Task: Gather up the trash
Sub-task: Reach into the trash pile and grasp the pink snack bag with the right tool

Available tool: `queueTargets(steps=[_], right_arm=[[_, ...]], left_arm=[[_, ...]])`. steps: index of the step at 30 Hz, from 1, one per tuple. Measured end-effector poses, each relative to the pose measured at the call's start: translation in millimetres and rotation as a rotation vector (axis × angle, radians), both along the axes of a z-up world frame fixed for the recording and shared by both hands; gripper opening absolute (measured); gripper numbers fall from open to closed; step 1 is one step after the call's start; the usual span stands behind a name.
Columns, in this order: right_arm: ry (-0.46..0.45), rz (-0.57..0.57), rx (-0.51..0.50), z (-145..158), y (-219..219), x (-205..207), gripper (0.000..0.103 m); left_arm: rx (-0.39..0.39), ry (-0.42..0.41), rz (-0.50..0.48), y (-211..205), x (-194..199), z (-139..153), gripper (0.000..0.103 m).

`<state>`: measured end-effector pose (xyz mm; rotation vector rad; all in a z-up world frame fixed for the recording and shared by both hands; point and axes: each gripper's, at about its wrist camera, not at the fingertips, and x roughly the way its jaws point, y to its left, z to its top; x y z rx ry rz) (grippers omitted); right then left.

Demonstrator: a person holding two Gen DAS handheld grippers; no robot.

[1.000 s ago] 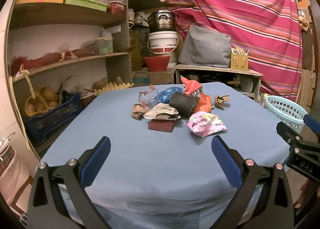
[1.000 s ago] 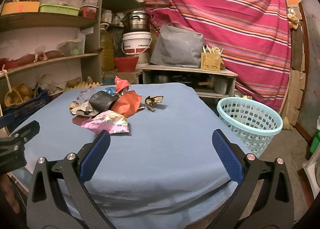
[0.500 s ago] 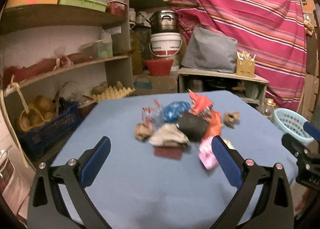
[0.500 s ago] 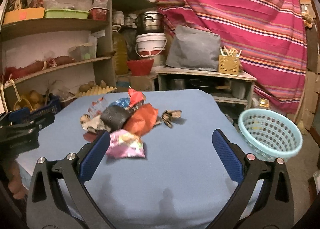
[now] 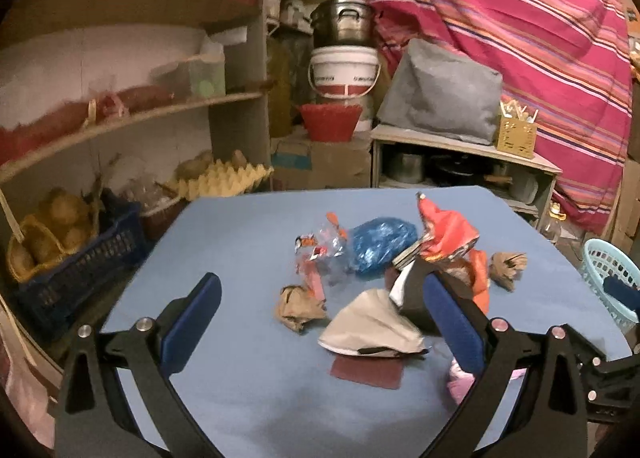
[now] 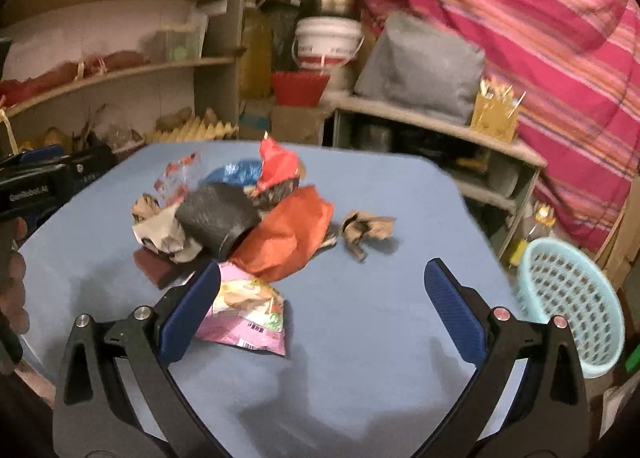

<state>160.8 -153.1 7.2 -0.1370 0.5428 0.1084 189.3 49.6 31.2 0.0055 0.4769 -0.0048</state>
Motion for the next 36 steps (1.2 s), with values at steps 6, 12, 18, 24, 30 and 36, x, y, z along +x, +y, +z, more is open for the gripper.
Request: queueTargets(steps=[6,12,18,24,30,36], right_arm=[[0.099,0.025,0.042,-20.0,10.7,19.5,0.099],[0.144,0.040,0.027,-26.4,37.8,37.1,0.099],[0.228,0.042,-0.030,-47.2,51.9,51.7,0.099],[0.289,0.038,-0.038,-60.6,52.0,55.8,0.098],[0.283,0.071,-0.020,-57.8,49.1,55.2,0.055],[0.274,0.120,-0.004,-51.3,43.9,51.1,0.032]], left_arm=[[0.141,0.079,0.050,9.8,16.1,-20.3,0.098],[0.105,0.105,0.057,25.1,21.7,-23.4,0.098],[0.111,0.128,0.075,34.8,25.1,-26.8,0.099],[0.039,0.167,0.085,46.1,29.1,-28.7,0.098],[0.021,0.165,0.066,39.7,30.6,-27.9,0.098],[0.053,0.157,-0.010,10.9,28.3,-30.6,0.098]])
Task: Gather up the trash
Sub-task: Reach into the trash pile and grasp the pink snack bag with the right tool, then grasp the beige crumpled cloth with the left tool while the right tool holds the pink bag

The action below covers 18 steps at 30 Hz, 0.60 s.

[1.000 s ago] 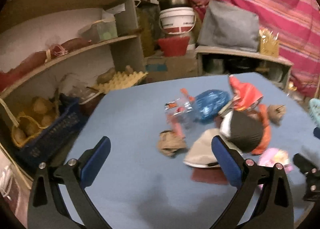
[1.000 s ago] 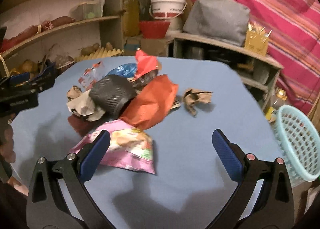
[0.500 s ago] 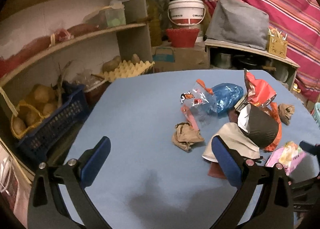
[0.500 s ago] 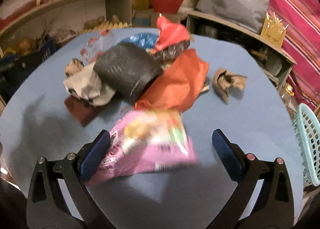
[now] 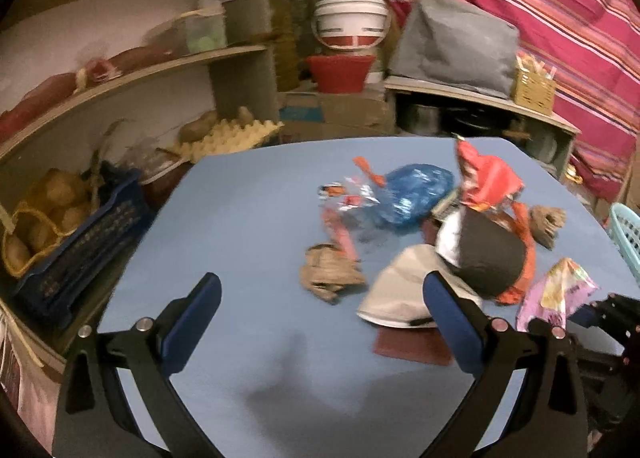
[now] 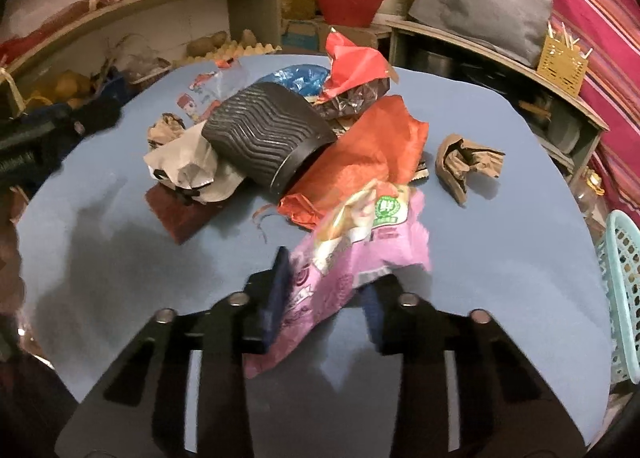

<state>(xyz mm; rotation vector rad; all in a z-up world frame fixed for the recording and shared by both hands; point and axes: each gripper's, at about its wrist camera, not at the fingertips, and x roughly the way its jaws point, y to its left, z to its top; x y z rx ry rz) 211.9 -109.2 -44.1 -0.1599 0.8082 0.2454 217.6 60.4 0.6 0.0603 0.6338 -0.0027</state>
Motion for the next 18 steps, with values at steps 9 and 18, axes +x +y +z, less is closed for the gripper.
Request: queueTargets(steps=[9,18], right_arm=[[-0.025,-0.030,-0.010,11.8,-41.1,-1.3,0.019],[-0.023,-0.112,0.053,18.1,-86.3,-6.5,0.019]], left_arm=[[-0.028,0.072,-0.127,-46.2,11.3,-15.3,0.098],[-0.042,0.147,-0.131,-53.9,28.8,-39.2,0.096]])
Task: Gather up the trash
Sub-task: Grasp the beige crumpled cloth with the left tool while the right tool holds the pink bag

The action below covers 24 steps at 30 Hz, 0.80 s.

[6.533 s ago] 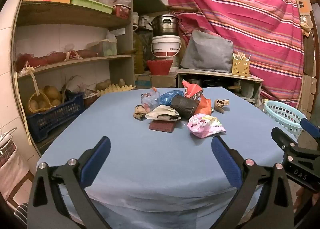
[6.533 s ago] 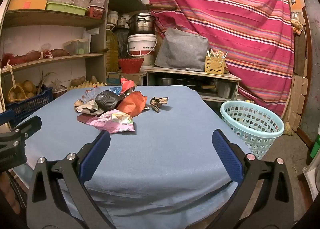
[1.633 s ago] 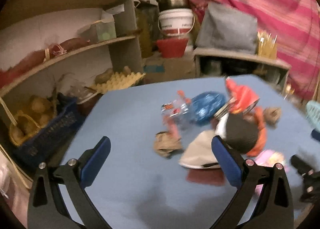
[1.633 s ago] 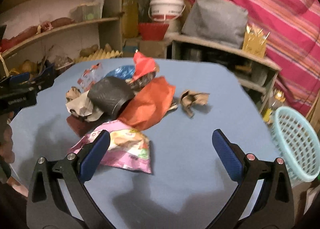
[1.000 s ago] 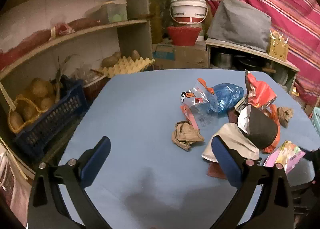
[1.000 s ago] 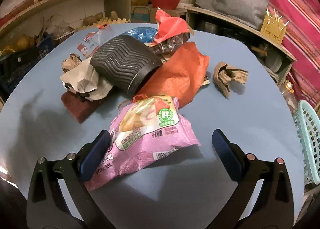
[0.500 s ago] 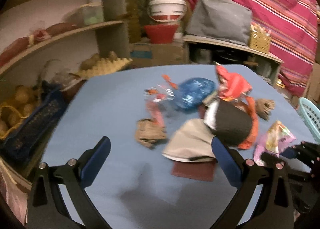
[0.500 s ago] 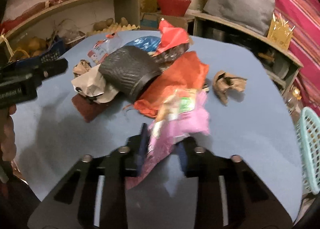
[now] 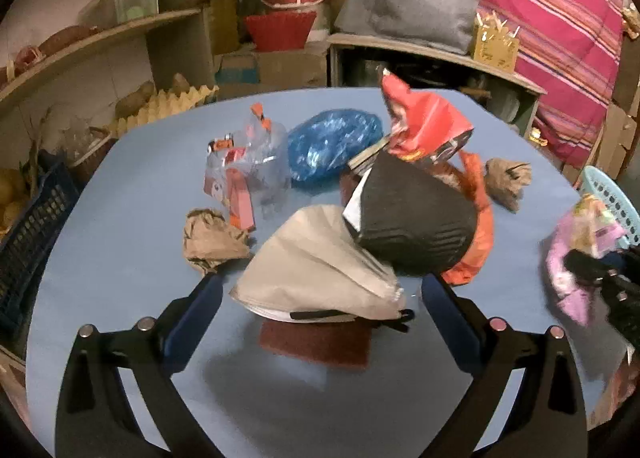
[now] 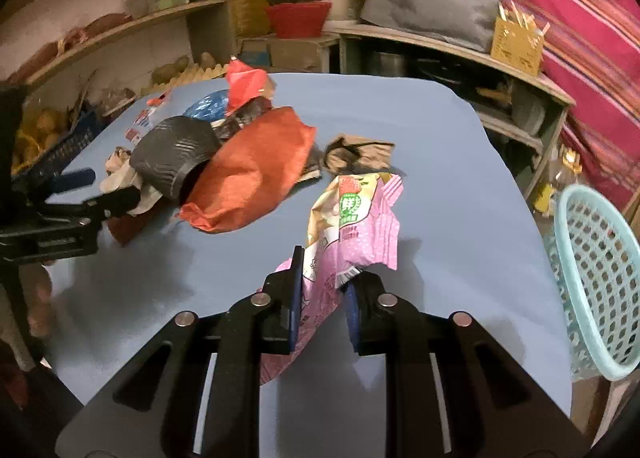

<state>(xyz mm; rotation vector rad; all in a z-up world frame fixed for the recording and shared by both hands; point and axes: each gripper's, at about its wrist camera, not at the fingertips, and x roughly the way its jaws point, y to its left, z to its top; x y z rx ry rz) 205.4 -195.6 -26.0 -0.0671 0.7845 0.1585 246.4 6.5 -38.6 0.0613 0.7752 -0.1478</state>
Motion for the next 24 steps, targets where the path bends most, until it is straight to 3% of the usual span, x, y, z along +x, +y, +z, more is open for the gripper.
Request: queueTargets(steps=[5,9,16,24], right_arm=[[-0.015,-0.010,0.007,5.0,-7.6,-4.5,0.019],[-0.038,-0.020,0.009,11.7,-10.7,-8.0,0.019],[-0.073,-0.042,0.031,24.1,-24.4,-15.1,0.019],[-0.133,-0.049,0.064,45.6,-44.9,-30.0,0.019]], left_arm=[[-0.031,0.025,-0.023,0.2,3.6,-4.7,0.069],[-0.025,0.030,-0.060,-8.9,-2.1,-3.0,0.037],[-0.062,0.039,-0.040,-0.9,-10.6,2.6,0.026],[-0.035,-0.054,0.018,4.8,-31.9,36.6,0.024]])
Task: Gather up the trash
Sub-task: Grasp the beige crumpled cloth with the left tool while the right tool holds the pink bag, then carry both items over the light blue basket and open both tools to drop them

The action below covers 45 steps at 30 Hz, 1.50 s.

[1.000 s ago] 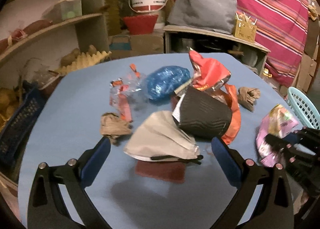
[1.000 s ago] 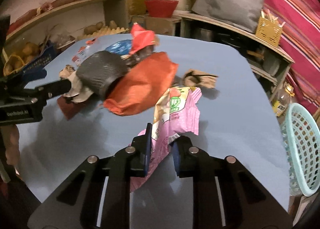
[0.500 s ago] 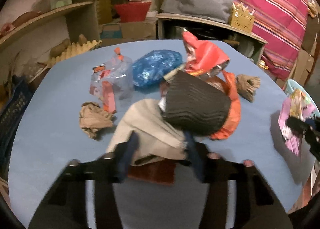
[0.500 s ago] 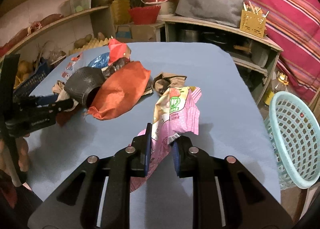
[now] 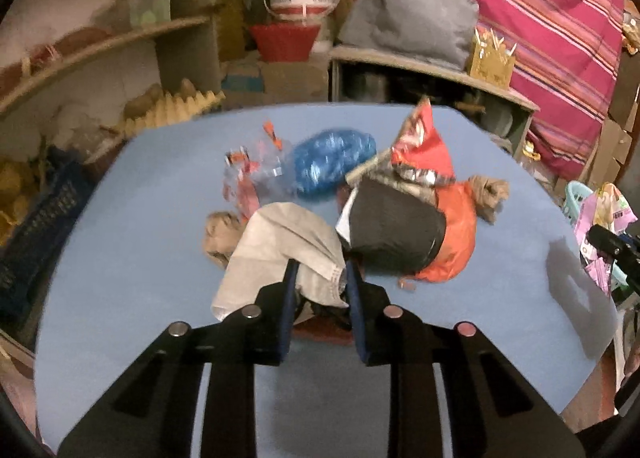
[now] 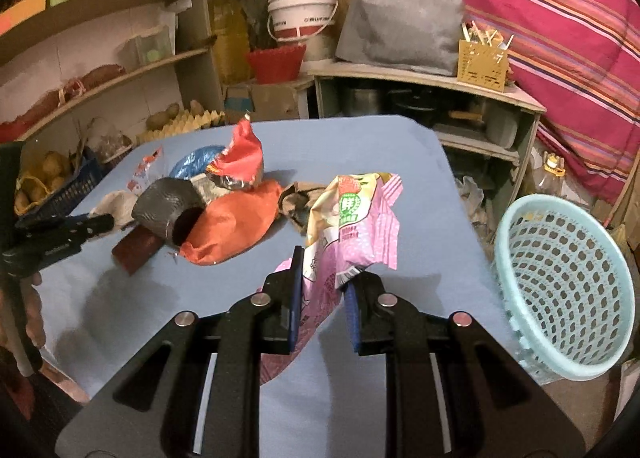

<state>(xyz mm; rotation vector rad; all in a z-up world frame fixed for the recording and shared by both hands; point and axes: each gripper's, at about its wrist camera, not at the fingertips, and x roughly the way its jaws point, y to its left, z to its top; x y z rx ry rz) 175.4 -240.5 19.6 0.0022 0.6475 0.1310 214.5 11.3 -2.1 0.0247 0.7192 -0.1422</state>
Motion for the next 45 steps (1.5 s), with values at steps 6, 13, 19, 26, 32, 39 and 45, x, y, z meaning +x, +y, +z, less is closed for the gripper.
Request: queueTargets(steps=[6,13,19,26,32,39,45], right_arm=[[-0.031,0.002,0.014,17.9,-17.5,-8.0,0.019],[-0.080,-0.054,0.014,44.4,-68.6,-13.4,0.019],[-0.090,-0.165,0.051,60.1,-147.6,-12.6,0.019],[-0.089,-0.321,0.052,54.0,-232.9,-24.5,0.019],[-0.067,-0.386,0.087,31.8,-275.2,-33.7,0.019],[-0.061,-0.452,0.113,20.4,-297.5,-38.0,0.019],[-0.059,-0.467,0.150,14.2,-306.5,-35.5,0.019]], left_arm=[[-0.016,-0.084,-0.014,-20.6,-8.8,34.4,0.024],[-0.024,-0.147,-0.067,-79.2,-11.7,53.0,0.024],[-0.031,-0.171,-0.172,-157.4,-7.4,59.3,0.024],[-0.069,-0.166,-0.312,-255.7,1.8,52.3,0.024],[-0.125,-0.140,-0.420,-331.0,11.1,47.7,0.024],[-0.141,-0.100,-0.504,-399.6,22.1,26.0,0.025],[-0.126,-0.037,-0.518,-425.7,40.3,6.0,0.025]])
